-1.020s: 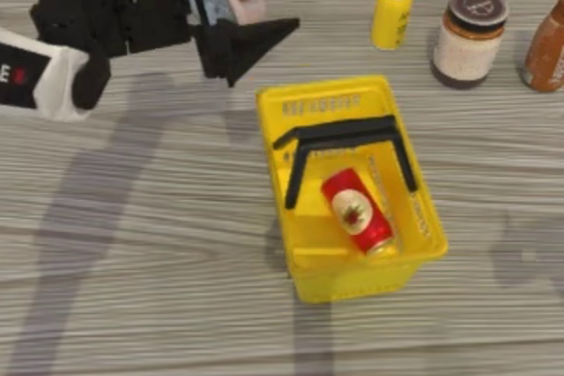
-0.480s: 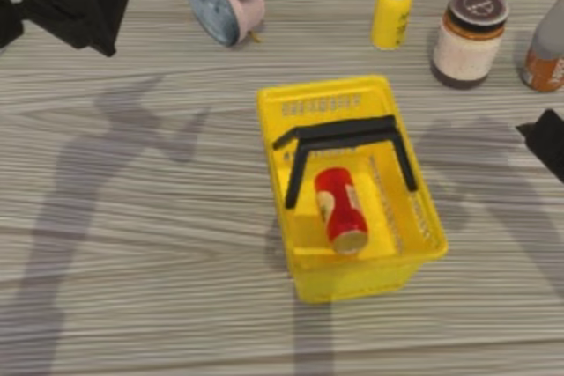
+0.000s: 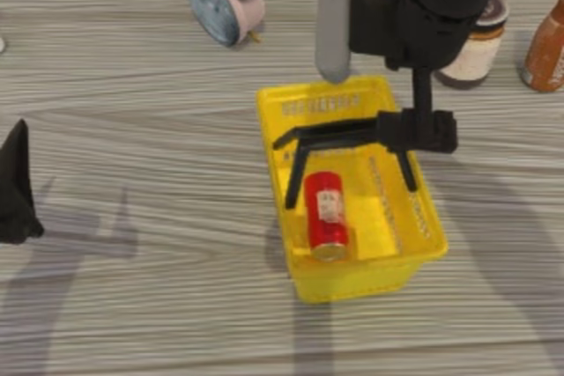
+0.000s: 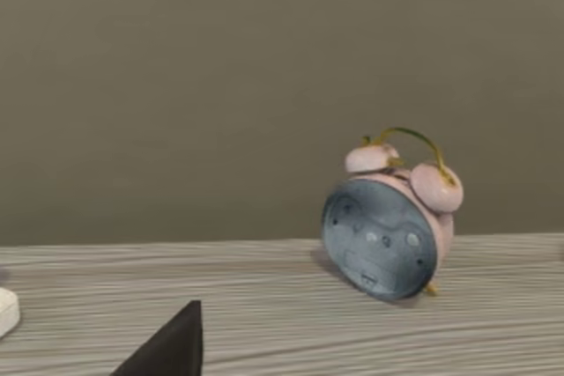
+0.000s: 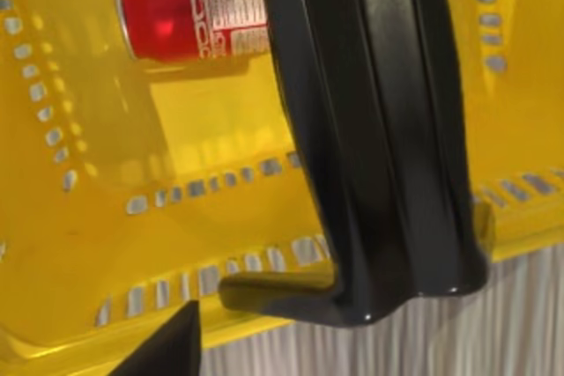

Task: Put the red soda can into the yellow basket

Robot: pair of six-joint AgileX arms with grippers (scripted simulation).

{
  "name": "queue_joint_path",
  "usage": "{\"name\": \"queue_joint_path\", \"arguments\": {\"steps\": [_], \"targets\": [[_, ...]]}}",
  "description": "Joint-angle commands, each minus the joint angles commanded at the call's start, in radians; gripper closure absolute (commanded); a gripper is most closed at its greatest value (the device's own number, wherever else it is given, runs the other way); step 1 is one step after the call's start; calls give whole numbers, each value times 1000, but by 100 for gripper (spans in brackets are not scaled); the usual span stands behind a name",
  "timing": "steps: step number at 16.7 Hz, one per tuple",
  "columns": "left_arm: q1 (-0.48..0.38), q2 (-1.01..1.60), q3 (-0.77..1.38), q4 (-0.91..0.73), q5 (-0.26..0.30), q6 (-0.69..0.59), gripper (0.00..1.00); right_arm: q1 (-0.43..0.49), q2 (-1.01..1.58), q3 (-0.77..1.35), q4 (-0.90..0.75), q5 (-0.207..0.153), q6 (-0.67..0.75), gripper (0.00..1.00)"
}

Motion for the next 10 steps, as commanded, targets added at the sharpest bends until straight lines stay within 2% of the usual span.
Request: {"name": "queue_joint_path", "arguments": {"steps": [3, 5, 7, 10], "targets": [[17, -206, -129, -80, -113, 34, 0, 55, 185, 182, -120, 0, -87, 0], [23, -289, -180, -107, -159, 53, 0, 79, 262, 258, -172, 0, -125, 0], [25, -329, -203, -118, -182, 64, 0, 91, 299, 295, -197, 0, -144, 0], [25, -334, -206, -119, -184, 65, 0, 93, 303, 299, -200, 0, -146, 0]]}}
